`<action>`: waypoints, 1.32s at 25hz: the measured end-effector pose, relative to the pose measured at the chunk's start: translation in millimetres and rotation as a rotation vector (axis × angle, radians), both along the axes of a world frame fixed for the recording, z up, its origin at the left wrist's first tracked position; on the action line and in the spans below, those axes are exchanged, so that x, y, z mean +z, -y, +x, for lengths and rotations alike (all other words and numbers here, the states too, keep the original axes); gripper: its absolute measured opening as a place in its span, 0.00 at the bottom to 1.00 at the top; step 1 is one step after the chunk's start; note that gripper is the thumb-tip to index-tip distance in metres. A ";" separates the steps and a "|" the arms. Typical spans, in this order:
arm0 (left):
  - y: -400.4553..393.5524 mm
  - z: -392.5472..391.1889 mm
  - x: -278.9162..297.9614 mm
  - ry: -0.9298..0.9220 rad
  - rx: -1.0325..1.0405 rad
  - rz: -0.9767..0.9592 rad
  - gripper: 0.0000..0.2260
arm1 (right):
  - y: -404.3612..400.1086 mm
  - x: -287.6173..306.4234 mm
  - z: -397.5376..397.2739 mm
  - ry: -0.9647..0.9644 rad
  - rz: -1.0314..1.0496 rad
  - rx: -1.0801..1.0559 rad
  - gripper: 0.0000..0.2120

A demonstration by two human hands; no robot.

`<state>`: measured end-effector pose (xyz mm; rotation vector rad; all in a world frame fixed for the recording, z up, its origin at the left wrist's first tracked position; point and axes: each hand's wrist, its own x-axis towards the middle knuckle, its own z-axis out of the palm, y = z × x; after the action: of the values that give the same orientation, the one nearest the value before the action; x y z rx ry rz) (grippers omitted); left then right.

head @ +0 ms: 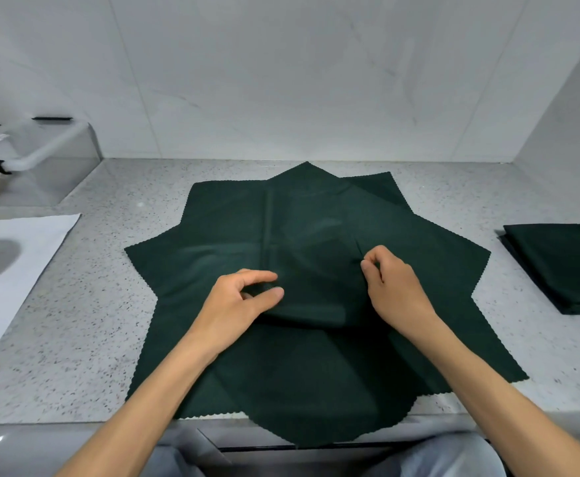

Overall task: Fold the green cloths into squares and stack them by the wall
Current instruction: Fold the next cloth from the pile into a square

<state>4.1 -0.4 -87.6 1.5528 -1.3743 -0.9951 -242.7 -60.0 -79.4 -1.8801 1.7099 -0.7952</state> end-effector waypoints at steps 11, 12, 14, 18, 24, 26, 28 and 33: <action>-15.0 -7.2 -4.9 0.423 0.020 -0.062 0.23 | 18.6 -7.3 7.7 -0.109 0.073 -0.043 0.11; -15.8 -8.8 -4.5 0.477 0.019 -0.062 0.24 | 20.5 -6.9 6.7 -0.093 0.099 -0.058 0.11; -16.7 -9.3 -3.9 0.508 0.011 -0.045 0.25 | 21.4 -7.7 6.6 -0.064 0.128 -0.081 0.11; -14.8 -5.5 -2.2 0.559 -0.024 -0.018 0.28 | 20.4 -8.7 9.9 -0.082 0.077 -0.107 0.11; 11.2 -7.0 5.2 0.958 -0.130 -0.335 0.24 | 8.8 -2.6 19.7 -0.395 -0.422 -0.012 0.10; 31.8 -8.6 6.4 1.075 -0.284 -0.258 0.32 | 19.1 -10.6 24.2 -0.542 -0.446 0.275 0.20; 41.2 -5.1 -5.3 1.114 -0.384 -0.067 0.33 | 28.4 -20.4 20.9 -0.655 -0.199 0.422 0.34; 35.0 18.8 -22.6 0.966 -0.475 -0.061 0.32 | 30.3 -37.7 -10.0 -0.606 -0.060 0.523 0.35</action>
<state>22.9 -35.4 -110.2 1.7755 -2.4900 -0.4081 -252.7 -90.3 -117.2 -2.6273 1.3731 -0.0666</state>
